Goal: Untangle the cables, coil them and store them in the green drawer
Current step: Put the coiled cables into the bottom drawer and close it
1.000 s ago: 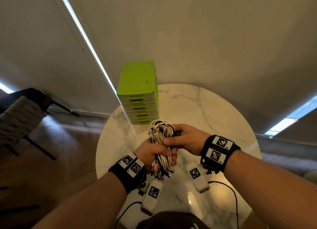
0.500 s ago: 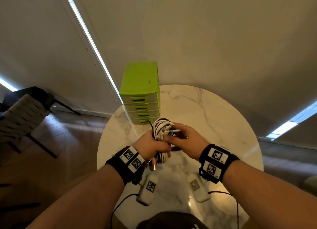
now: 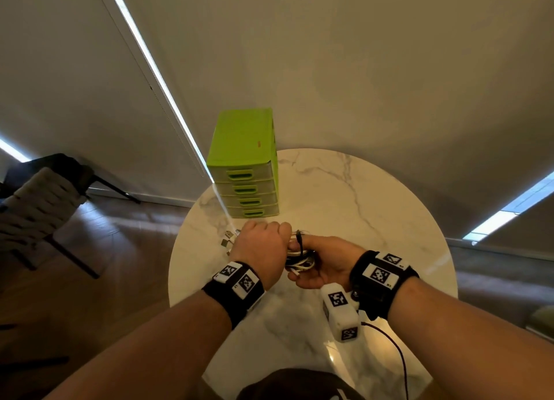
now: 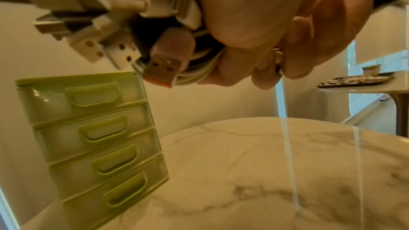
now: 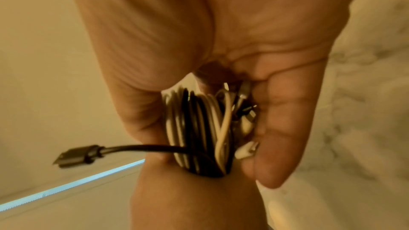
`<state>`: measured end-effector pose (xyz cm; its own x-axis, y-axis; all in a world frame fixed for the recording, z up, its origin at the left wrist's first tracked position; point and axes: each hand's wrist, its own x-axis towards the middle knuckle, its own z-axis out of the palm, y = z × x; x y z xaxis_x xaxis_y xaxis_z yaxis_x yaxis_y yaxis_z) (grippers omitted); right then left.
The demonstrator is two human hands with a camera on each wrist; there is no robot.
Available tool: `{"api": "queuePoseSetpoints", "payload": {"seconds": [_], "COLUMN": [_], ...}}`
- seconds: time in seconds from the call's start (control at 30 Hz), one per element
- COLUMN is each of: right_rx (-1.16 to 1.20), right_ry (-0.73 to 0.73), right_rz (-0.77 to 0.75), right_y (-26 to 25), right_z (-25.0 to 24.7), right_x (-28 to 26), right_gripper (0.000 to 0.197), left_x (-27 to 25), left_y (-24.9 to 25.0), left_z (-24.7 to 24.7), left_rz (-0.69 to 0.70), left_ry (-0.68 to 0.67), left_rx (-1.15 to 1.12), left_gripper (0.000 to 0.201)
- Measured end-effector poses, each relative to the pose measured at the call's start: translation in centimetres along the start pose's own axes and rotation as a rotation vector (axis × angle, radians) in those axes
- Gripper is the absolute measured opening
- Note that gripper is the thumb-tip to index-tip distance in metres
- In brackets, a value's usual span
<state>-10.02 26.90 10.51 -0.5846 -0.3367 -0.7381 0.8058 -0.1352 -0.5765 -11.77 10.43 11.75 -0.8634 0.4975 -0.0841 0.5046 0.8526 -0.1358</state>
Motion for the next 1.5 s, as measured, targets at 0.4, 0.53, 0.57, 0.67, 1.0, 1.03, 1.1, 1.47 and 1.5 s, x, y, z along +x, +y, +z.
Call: {"api": "queuePoseSetpoints", "payload": {"seconds": [0.4,0.53,0.57,0.67,1.0,1.03,1.1,1.47,1.5], "right_rx": [0.111,0.075,0.037,-0.057,-0.127,-0.026,0.245,-0.059,-0.051], "right_ry": [-0.122,-0.120,-0.107,-0.101,-0.036,-0.033,-0.088,0.009,-0.017], "right_rz": [-0.044,-0.142,-0.173,-0.240,-0.362,-0.348,-0.328,-0.231,-0.209], "right_y": [0.8,1.9,2.1,2.5,2.5,2.4,2.4,1.1,1.0], "right_z": [-0.8,-1.1,-1.0,-0.9,-0.8,-0.8,-1.6,-1.3,-1.6], "right_x": [0.5,0.7,0.8,0.6,0.6,0.6,0.5,0.9,0.7], "right_gripper": [0.032,0.046,0.049,0.053,0.028,0.025,0.036,0.061,0.056], "left_x": [0.2,0.5,0.5,0.2,0.3,0.4,0.7,0.0,0.0], "left_y": [0.2,-0.2,-0.2,-0.5,-1.0,-1.0,-1.1,0.7,0.7], "left_z": [-0.1,-0.1,0.0,0.2,0.7,0.8,0.7,1.2,1.2], "left_rz": [0.101,0.117,0.113,0.076,-0.053,-0.085,-0.159,-0.149,-0.131], "left_ry": [0.006,-0.078,-0.099,-0.184,-0.274,-0.255,-0.210,-0.047,-0.038], "left_rx": [0.083,0.054,0.016,-0.166,-0.445,-0.443,-0.442,-0.243,-0.221], "left_gripper": [0.021,0.033,0.037,0.054,0.063,0.059,0.053,0.035,0.036]}}
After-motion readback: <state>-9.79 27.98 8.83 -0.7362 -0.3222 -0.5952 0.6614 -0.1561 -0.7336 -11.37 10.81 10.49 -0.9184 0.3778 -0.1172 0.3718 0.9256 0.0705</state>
